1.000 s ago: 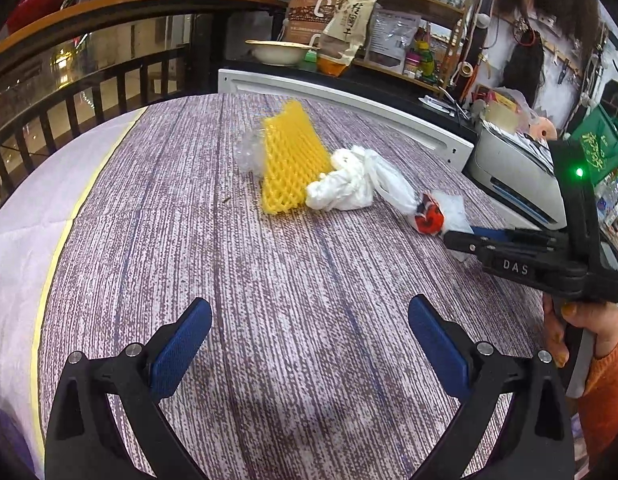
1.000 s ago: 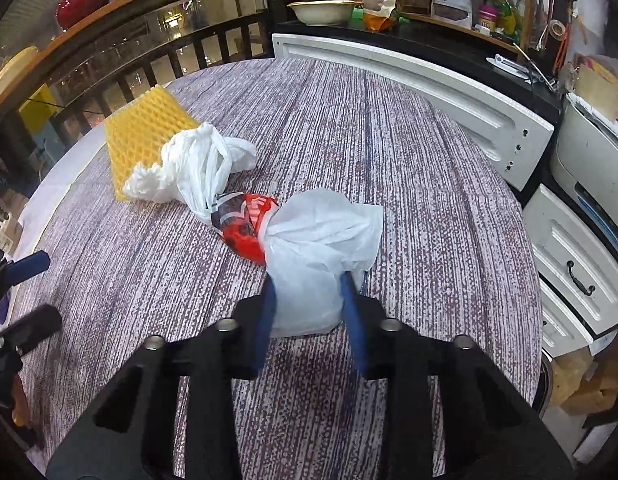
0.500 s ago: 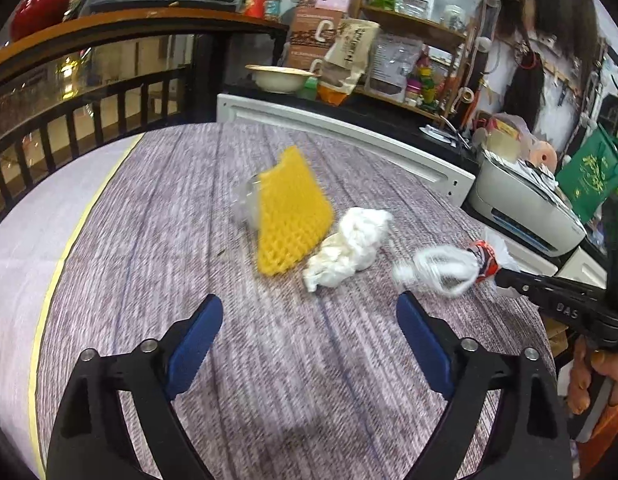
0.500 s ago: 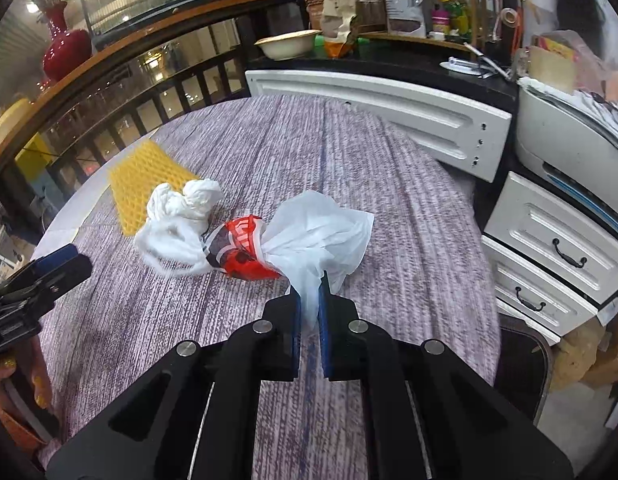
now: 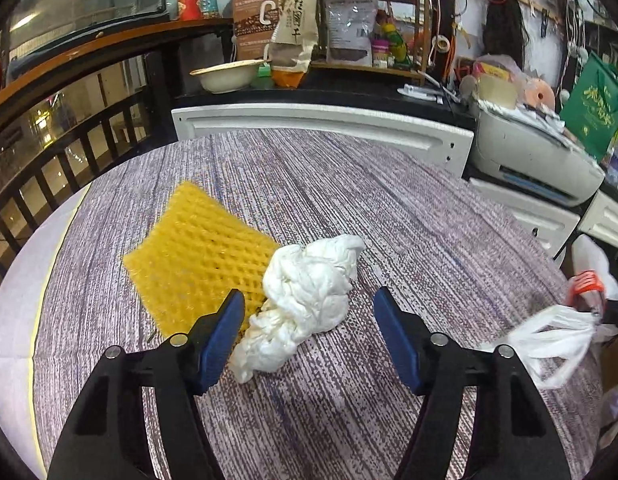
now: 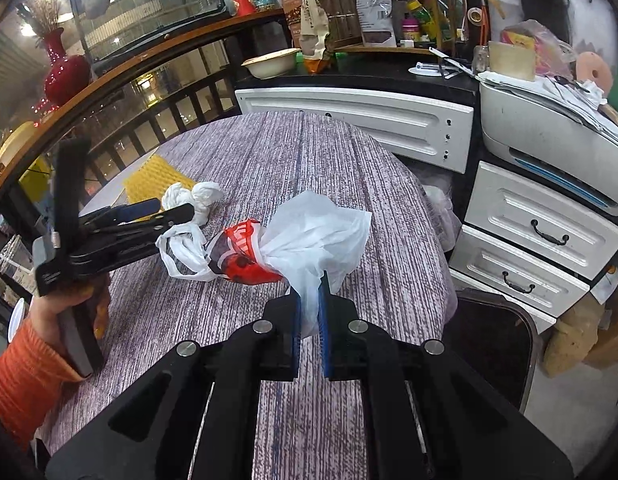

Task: Collect trash
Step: 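Grasp the white tissue with the left tool while the right tool holds the bag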

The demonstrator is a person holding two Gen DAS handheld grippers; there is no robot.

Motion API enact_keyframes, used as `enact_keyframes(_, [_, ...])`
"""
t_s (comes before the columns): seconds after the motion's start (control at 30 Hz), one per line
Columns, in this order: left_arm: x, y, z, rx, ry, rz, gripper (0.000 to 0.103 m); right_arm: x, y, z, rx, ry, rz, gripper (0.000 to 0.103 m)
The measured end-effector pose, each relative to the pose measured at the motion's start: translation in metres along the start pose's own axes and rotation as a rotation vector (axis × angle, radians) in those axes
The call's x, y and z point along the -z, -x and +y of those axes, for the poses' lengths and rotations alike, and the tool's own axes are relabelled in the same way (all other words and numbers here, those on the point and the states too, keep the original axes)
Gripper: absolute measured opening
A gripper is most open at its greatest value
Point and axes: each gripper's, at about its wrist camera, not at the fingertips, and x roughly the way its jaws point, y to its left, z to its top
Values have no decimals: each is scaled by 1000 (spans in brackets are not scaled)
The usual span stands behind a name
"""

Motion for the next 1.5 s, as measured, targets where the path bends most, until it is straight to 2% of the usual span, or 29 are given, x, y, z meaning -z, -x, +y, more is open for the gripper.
enact_keyframes(0.17, [2, -8, 2, 13, 42, 43, 51, 8, 6, -6, -6, -22, -12, 8])
enact_keyframes(0.23, [3, -6, 1, -4, 39, 40, 38, 10, 8, -8, -8, -28, -16, 8])
enact_keyframes(0.4, [5, -1, -3, -7, 35, 52, 19, 15, 11, -15, -18, -57, -19, 8])
enact_keyframes(0.6, [9, 12, -5, 19, 68, 33, 16, 19, 19, -20, -16, -78, -35, 8])
enact_keyframes(1.1, [30, 73, -24, 131, 119, -47, 16, 40, 49, -40, -20, -131, -86, 8])
enact_keyframes(1.5, [44, 105, -60, 227, 104, -88, 15, 71, 86, -88, 54, -230, -127, 8])
